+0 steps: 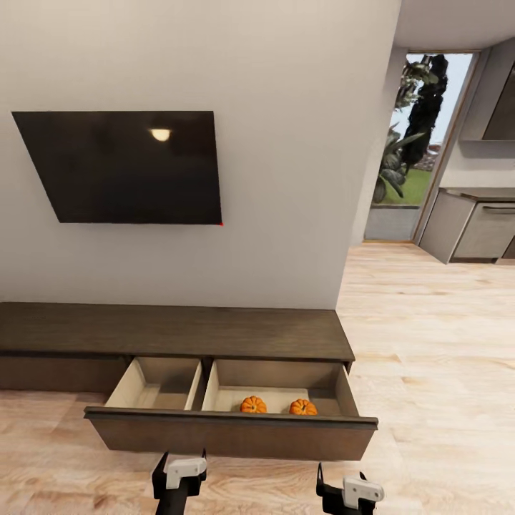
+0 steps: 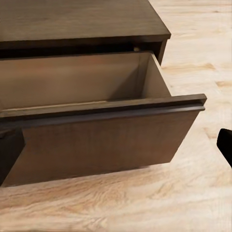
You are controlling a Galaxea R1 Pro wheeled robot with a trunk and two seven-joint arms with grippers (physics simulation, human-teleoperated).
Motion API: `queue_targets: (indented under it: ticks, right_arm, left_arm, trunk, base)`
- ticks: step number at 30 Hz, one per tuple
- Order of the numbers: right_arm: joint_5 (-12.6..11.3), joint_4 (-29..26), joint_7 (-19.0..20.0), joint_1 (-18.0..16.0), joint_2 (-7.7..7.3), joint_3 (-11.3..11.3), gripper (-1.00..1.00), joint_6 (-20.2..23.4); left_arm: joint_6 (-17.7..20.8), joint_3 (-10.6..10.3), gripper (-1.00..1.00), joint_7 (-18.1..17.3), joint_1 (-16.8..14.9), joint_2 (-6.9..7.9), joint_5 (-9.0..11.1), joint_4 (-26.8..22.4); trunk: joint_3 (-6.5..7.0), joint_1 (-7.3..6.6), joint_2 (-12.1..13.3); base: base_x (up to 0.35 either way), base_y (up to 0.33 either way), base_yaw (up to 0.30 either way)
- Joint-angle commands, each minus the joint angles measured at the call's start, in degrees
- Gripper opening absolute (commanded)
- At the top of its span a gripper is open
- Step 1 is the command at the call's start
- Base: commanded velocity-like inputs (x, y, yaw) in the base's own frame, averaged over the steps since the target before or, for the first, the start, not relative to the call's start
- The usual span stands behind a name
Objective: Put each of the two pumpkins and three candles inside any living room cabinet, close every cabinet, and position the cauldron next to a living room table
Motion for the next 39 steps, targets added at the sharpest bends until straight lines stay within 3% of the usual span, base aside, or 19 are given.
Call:
queue_targets:
  ticks: [1, 6, 15, 22, 31, 39]
  right_arm:
    - [-0.46, 0.04, 0.94, -0.08, -0.11, 0.38, 1.00, -0.28]
    - [-0.53, 0.07, 3.39, -0.09, -0.67, 0.10, 1.00, -0.28]
    - [-0.23, 2.46, 4.42, -0.40, -0.75, 0.82, 1.00, -0.19]
    - [-0.55, 3.71, 11.34, -0.60, -0.75, 0.77, 1.00, -0.19]
    - [-0.86, 3.85, 12.43, -0.61, -0.82, 0.56, 1.00, -0.19]
    - [-1.05, 3.79, 12.50, -0.61, -0.83, 0.54, 1.00, -0.31]
  left_arm:
    - [-0.16, -0.51, 1.00, 0.44, -0.06, 0.02, 0.22, 0.03]
    - [-0.16, -0.61, 1.00, 0.24, -0.05, 0.13, 0.13, 0.02]
    - [-0.13, -0.71, 1.00, 0.10, -0.04, 0.20, 0.05, 0.10]
    - [-0.15, -0.69, 1.00, 0.13, -0.02, 0.17, -0.02, 0.07]
    - [-0.13, -0.72, 1.00, 0.24, -0.02, 0.16, 0.04, 0.03]
    - [-0.16, -0.73, 1.00, 0.31, -0.02, 0.28, 0.10, 0.04]
  trunk:
    - [-0.06, 0.00, -0.03]
    - [-0.06, 0.00, -0.03]
    - [-0.06, 0.00, -0.03]
    - [-0.06, 0.00, -0.03]
    - [-0.06, 0.00, -0.03]
    - [-1.49, 1.76, -3.24]
  base:
    - [-0.002, 0.000, 0.000]
    - [-0.001, 0.000, 0.000]
    - [0.000, 0.000, 0.000]
    - [0.000, 0.000, 0.000]
    - [0.000, 0.000, 0.000]
    - [0.000, 0.000, 0.000]
